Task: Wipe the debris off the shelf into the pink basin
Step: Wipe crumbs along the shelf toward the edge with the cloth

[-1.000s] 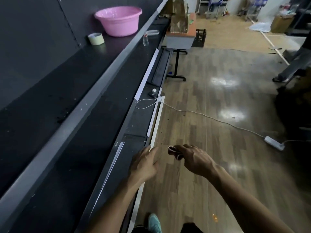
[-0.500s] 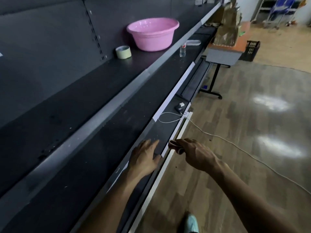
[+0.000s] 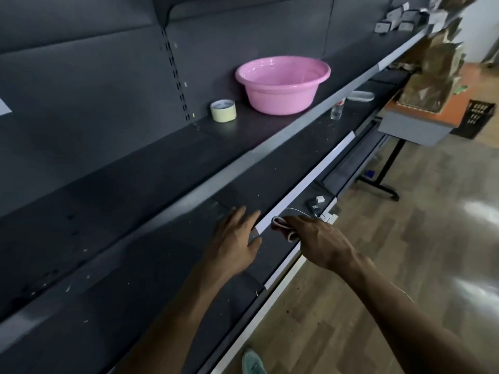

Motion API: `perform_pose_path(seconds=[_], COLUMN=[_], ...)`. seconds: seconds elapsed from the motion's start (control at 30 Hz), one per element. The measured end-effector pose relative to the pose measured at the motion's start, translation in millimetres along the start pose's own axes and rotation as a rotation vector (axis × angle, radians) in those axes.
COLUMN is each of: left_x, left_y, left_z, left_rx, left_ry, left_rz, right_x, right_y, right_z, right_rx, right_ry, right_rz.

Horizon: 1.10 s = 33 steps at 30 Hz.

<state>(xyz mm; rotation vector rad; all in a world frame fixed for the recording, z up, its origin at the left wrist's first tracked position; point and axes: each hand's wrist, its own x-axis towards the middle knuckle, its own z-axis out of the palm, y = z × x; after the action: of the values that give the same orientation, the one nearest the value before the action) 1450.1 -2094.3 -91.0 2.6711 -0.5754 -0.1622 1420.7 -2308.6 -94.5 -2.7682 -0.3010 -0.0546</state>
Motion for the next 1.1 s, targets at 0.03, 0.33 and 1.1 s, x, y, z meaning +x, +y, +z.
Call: perform_pose_path(seconds=[0.03,0.33,1.1], left_x=[12,65,116], left_y=[-2,-36,-74], left_z=[-6,-67,-52], left_rx=[0.006,0.045,0.111], left_ry=[0.022,0.226,0.390], left_rz=[0.004,-0.028,-0.593], right_x=[14,117,306], right_y=[1,9,32], right_z=[-4,-49,-37], right_rx=[-0.013,-0.062,-0.139], right_ry=[0.018,0.096,0.111], right_rz=[-0.021,-0.101,-0.417])
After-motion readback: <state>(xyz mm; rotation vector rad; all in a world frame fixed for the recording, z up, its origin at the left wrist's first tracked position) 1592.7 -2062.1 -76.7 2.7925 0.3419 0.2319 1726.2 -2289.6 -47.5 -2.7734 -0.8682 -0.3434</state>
